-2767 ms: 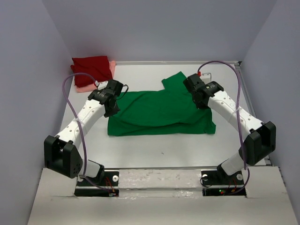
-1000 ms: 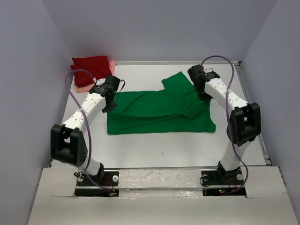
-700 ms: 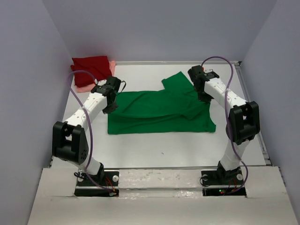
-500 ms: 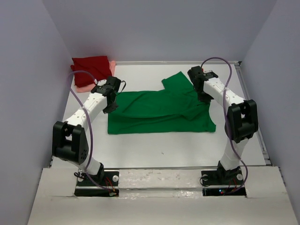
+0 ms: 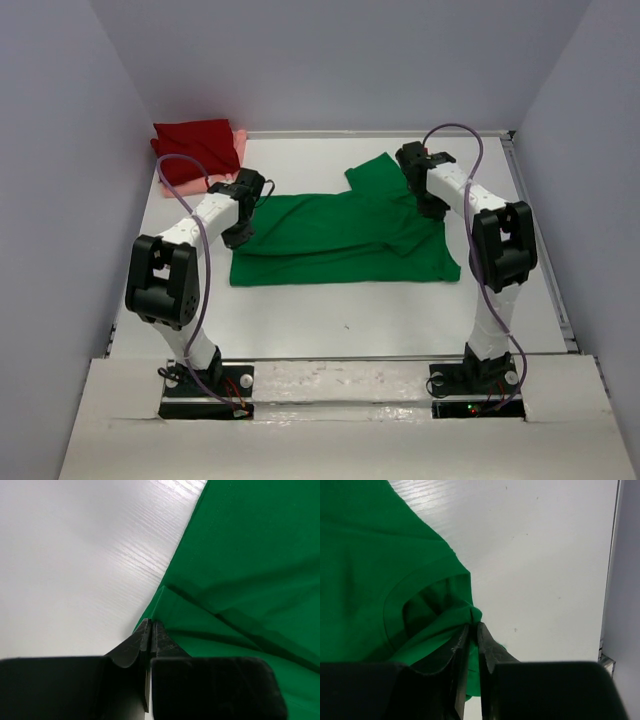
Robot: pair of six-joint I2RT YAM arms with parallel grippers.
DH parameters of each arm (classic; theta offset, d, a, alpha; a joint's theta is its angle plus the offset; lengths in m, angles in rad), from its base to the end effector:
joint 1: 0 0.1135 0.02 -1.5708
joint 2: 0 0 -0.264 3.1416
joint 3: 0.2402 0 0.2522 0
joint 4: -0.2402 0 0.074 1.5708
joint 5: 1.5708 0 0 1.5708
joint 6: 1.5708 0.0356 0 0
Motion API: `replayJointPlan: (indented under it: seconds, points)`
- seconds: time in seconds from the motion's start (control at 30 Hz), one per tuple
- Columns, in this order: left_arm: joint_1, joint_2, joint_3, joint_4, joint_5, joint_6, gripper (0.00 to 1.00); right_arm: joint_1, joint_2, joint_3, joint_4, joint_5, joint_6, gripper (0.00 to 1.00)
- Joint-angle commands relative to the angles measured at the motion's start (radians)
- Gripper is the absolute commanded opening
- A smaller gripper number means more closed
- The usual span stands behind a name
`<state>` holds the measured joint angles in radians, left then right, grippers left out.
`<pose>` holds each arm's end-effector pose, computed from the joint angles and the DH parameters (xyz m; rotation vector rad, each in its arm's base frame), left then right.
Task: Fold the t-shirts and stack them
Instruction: Fold the flattened tshirt in 1/3 of the way
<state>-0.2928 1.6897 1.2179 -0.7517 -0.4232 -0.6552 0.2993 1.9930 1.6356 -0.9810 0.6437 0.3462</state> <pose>0.3231 -0.0821 0.2176 -0.5712 2.5682 0.2920 0.3907 0.0982 0.2251 0.1639 2.6252 -0.7339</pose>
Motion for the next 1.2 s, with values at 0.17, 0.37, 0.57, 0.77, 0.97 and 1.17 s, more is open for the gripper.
replayJointPlan:
  seconds: [0.17,0.37,0.57,0.77,0.97,1.17]
  points:
    - [0.009,-0.047,0.046,0.02,-0.088,-0.02,0.39,-0.028,0.032,0.092,0.038,0.048,-0.044,0.27]
    - [0.009,-0.021,0.065,0.003,-0.118,-0.026,0.4,-0.037,0.065,0.148,0.048,0.045,-0.075,0.28]
    - [0.007,-0.036,0.069,0.02,-0.138,-0.035,0.54,-0.037,0.037,0.133,0.056,0.031,-0.085,0.27]
    - [0.003,-0.07,0.085,0.006,-0.157,-0.044,0.56,-0.037,-0.091,0.027,0.074,-0.039,-0.072,0.27]
    - [-0.072,-0.148,0.069,-0.038,-0.176,-0.05,0.5,0.024,-0.244,-0.097,0.105,-0.091,-0.075,0.26]
    - [-0.173,-0.294,0.011,-0.065,-0.145,-0.075,0.4,0.034,-0.348,-0.17,0.137,-0.153,-0.085,0.12]
